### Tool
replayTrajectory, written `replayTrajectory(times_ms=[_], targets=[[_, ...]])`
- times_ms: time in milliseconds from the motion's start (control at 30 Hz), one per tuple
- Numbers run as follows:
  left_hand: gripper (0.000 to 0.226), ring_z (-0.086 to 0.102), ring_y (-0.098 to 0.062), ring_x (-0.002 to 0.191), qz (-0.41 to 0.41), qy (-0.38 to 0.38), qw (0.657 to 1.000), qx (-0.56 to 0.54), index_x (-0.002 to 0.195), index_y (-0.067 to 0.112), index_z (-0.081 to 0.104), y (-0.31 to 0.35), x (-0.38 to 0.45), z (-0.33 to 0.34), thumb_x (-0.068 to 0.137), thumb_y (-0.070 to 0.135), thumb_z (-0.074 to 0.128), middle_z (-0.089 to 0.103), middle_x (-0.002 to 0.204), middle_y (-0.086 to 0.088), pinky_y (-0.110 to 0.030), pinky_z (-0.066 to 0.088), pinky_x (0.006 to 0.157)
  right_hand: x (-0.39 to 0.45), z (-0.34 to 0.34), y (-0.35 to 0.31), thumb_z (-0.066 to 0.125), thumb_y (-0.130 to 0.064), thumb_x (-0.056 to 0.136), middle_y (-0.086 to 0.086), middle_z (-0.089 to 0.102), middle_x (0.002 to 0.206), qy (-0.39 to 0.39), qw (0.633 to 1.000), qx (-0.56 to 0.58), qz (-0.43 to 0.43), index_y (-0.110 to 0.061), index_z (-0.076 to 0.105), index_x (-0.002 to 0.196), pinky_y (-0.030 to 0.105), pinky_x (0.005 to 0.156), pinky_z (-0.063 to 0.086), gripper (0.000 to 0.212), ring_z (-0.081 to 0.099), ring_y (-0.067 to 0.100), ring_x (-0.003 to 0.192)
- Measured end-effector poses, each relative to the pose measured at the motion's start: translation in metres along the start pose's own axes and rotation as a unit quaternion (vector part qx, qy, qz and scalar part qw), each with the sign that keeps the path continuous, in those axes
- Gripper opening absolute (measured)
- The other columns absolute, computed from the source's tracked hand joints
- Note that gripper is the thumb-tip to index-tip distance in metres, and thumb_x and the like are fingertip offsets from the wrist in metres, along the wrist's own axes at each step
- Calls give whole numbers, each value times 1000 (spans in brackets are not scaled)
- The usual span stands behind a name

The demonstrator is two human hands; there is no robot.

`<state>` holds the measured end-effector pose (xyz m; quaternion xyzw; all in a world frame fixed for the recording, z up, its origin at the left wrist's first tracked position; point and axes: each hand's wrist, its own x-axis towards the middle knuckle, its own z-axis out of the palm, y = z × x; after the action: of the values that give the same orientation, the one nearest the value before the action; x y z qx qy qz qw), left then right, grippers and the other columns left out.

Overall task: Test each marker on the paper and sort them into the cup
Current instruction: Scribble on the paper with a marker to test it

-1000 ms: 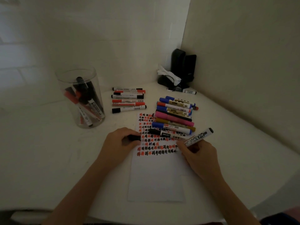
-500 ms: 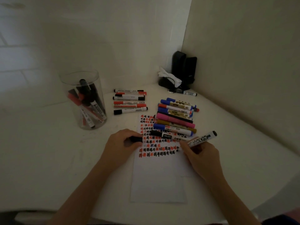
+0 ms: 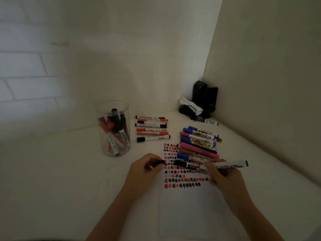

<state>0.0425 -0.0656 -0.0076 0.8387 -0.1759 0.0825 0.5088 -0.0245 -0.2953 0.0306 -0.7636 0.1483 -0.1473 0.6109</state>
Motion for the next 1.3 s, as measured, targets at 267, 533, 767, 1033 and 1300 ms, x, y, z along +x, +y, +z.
replayTrajectory(times_ms=[267,533,767,1033,1300], targets=[[11,64,-3,86,-15,-11,997,-75,92,33,67,-3,0,-6,88,23,66,67,89,21,-26,52,82,-9,62,-22,64,-28,88,10,69,75,-74,982,149,86,-9,69,93,29,61,50,20,63,16,66],[16,62,-1,86,8,-20,997,-76,91,38,67,-3,1,-8,87,23,68,66,91,26,-18,50,78,-6,76,-17,71,-34,81,5,67,69,-71,992,78,75,-11,68,84,24,57,48,24,60,13,61],[17,65,0,84,-18,8,992,-121,88,35,70,-3,1,-8,84,19,71,70,86,22,-14,50,79,-6,90,-14,71,-35,80,3,66,62,-53,995,68,47,-10,68,77,23,54,46,25,58,11,54],[12,66,-4,84,-3,14,991,-131,93,22,74,-6,0,-8,83,16,72,71,87,14,-14,49,78,-7,93,-18,72,-41,76,8,63,61,-76,993,72,63,-6,67,73,22,49,44,35,55,13,50],[21,64,-2,89,-6,9,995,-102,93,29,70,-3,1,-9,82,11,72,68,92,22,-15,51,81,6,23,-33,64,-46,84,-7,73,81,-151,973,-172,-18,-29,74,94,26,75,56,22,67,4,72]])
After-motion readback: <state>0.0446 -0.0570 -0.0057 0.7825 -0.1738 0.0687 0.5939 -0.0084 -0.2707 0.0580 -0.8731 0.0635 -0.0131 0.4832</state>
